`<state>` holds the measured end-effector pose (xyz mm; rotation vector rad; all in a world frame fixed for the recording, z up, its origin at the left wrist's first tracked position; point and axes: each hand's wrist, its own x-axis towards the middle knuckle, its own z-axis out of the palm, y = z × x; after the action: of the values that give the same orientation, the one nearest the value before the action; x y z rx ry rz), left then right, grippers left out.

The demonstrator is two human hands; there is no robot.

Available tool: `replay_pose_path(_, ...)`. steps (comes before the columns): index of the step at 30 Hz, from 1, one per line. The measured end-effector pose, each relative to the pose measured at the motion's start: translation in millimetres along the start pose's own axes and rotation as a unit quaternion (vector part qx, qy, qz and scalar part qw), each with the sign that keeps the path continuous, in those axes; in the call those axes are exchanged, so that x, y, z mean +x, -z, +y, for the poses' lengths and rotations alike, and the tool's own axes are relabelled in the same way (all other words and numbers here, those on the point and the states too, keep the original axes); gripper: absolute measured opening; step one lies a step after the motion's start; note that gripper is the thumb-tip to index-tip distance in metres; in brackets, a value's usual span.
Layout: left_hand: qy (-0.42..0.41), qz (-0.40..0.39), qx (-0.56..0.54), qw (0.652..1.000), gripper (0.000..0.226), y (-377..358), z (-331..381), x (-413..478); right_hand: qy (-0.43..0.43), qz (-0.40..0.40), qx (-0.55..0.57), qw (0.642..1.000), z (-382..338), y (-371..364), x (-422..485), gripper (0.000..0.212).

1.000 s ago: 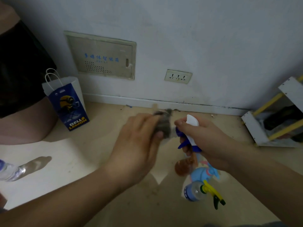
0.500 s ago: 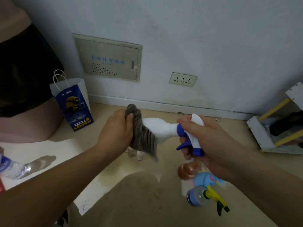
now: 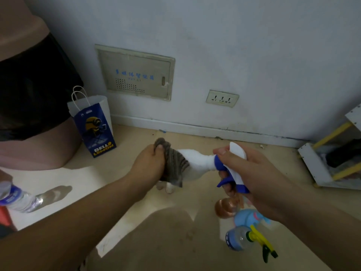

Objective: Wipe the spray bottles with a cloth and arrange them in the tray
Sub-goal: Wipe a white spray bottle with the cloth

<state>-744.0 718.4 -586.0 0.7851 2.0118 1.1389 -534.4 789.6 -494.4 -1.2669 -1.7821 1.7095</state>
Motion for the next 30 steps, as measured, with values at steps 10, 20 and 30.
replay_pose_path(10, -0.358, 0.01, 0.214, 0.909, 0.031, -8, 1, -32, 0.015, -0.086, -0.04, 0.995, 6, -1, 3, 0.042)
replay_pose_path(20, -0.367, 0.0, 0.224, 0.903, 0.033, -15, 13, -71, 0.011, -0.108, -0.02, 0.994, 11, 3, 3, 0.037)
replay_pose_path(30, -0.096, -0.02, 0.002, 0.995, 0.042, 15, -28, -27, -0.013, -0.038, 0.032, 0.999, 8, 15, 7, 0.02)
